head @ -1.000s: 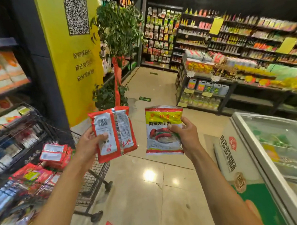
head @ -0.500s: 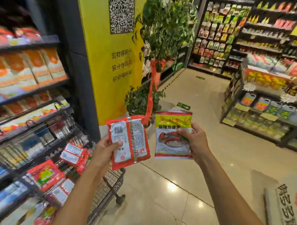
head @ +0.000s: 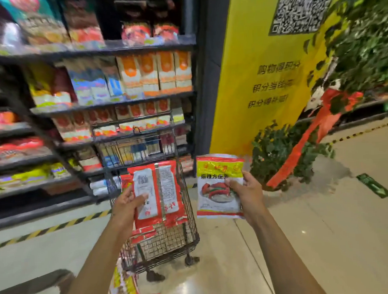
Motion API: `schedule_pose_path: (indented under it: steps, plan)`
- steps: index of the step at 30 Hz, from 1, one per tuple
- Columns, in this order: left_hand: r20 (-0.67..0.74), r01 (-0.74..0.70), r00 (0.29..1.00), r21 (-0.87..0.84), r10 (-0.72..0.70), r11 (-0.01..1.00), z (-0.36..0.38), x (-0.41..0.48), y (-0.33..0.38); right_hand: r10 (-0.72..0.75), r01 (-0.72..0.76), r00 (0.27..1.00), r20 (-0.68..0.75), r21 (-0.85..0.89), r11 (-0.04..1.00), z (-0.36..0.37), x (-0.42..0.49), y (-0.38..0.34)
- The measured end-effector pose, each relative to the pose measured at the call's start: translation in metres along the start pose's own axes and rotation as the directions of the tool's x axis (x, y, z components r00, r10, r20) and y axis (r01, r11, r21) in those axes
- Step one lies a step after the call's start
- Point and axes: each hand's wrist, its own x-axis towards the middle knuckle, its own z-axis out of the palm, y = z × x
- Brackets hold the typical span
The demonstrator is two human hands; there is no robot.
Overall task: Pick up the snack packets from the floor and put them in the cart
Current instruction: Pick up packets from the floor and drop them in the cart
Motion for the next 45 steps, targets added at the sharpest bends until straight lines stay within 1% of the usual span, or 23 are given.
schedule_pose_path:
  steps: [3, 8, 12, 16, 19, 21, 24, 26, 28, 29, 30, 32, 34, 37, 38, 39, 41, 42, 43, 44, 45]
  plan:
    - [-0.109, -0.027, 0.994, -0.015, 0.025, 1.0, -0.01, 0.016, -0.004, 0.062, -0.056, 0.994, 0.093, -0.066, 0.996, 0.028, 0.04, 0.016]
    - [-0.258, -0.008, 0.966, -0.025, 0.001, 1.0, -0.036, 0.061, -0.019, 0.18, -0.153, 0.961, 0.208, -0.14, 0.978, 0.084, 0.105, 0.049]
    - [-0.353, 0.062, 0.932, -0.062, -0.08, 0.996, -0.059, 0.117, -0.04, 0.288, -0.237, 0.928, 0.236, -0.222, 0.946, 0.13, 0.163, 0.089]
    - [-0.362, 0.128, 0.923, -0.031, -0.131, 0.991, -0.079, 0.184, -0.063, 0.343, -0.265, 0.909, 0.237, -0.307, 0.914, 0.167, 0.219, 0.145]
    - [-0.379, 0.183, 0.909, -0.007, -0.172, 0.983, -0.092, 0.229, -0.088, 0.412, -0.318, 0.877, 0.246, -0.345, 0.883, 0.188, 0.255, 0.195]
    - [-0.428, 0.24, 0.877, -0.001, -0.217, 0.971, -0.1, 0.258, -0.106, 0.472, -0.367, 0.853, 0.221, -0.389, 0.845, 0.197, 0.275, 0.237]
    - [-0.507, 0.323, 0.823, 0.048, -0.256, 0.945, -0.119, 0.3, -0.147, 0.529, -0.432, 0.826, 0.193, -0.384, 0.816, 0.211, 0.301, 0.291]
    - [-0.559, 0.372, 0.781, 0.06, -0.278, 0.926, -0.131, 0.322, -0.179, 0.548, -0.438, 0.82, 0.165, -0.436, 0.787, 0.222, 0.316, 0.323]
    - [-0.6, 0.435, 0.737, 0.068, -0.311, 0.898, -0.142, 0.338, -0.208, 0.565, -0.422, 0.803, 0.189, -0.487, 0.764, 0.23, 0.326, 0.355]
    - [-0.623, 0.456, 0.715, 0.071, -0.318, 0.887, -0.148, 0.345, -0.221, 0.557, -0.396, 0.805, 0.204, -0.514, 0.76, 0.233, 0.329, 0.369]
    - [-0.642, 0.47, 0.697, 0.072, -0.32, 0.88, -0.153, 0.351, -0.234, 0.554, -0.391, 0.813, 0.178, -0.538, 0.747, 0.234, 0.333, 0.387]
    - [-0.692, 0.499, 0.652, 0.084, -0.31, 0.862, -0.165, 0.363, -0.262, 0.541, -0.397, 0.835, 0.101, -0.57, 0.719, 0.24, 0.339, 0.412]
    - [-0.721, 0.521, 0.628, 0.11, -0.293, 0.847, -0.17, 0.372, -0.281, 0.529, -0.42, 0.849, 0.011, -0.594, 0.687, 0.242, 0.343, 0.434]
    - [-0.734, 0.539, 0.629, 0.173, -0.257, 0.824, -0.18, 0.382, -0.306, 0.508, -0.465, 0.852, -0.126, -0.628, 0.624, 0.245, 0.343, 0.461]
    - [-0.734, 0.549, 0.634, 0.206, -0.243, 0.81, -0.187, 0.385, -0.317, 0.503, -0.47, 0.851, -0.148, -0.642, 0.606, 0.243, 0.341, 0.47]
    - [-0.731, 0.558, 0.642, 0.24, -0.23, 0.795, -0.2, 0.387, -0.333, 0.484, -0.453, 0.861, -0.156, -0.668, 0.59, 0.244, 0.338, 0.474]
    - [-0.751, 0.607, 0.625, 0.296, -0.212, 0.738, -0.222, 0.391, -0.367, 0.403, -0.362, 0.908, -0.118, -0.707, 0.607, 0.246, 0.332, 0.484]
    - [-0.771, 0.627, 0.612, 0.335, -0.178, 0.703, -0.217, 0.393, -0.364, 0.326, -0.292, 0.94, -0.097, -0.723, 0.626, 0.246, 0.33, 0.488]
    - [-0.779, 0.629, 0.613, 0.381, -0.131, 0.677, -0.203, 0.396, -0.35, 0.259, -0.227, 0.963, -0.074, -0.741, 0.633, 0.247, 0.328, 0.489]
    - [-0.778, 0.623, 0.623, 0.426, -0.086, 0.656, -0.192, 0.398, -0.338, 0.214, -0.168, 0.976, -0.041, -0.767, 0.619, 0.248, 0.327, 0.489]
    - [-0.768, 0.599, 0.64, 0.471, -0.034, 0.647, -0.18, 0.4, -0.33, 0.212, -0.149, 0.977, -0.022, -0.782, 0.605, 0.25, 0.325, 0.485]
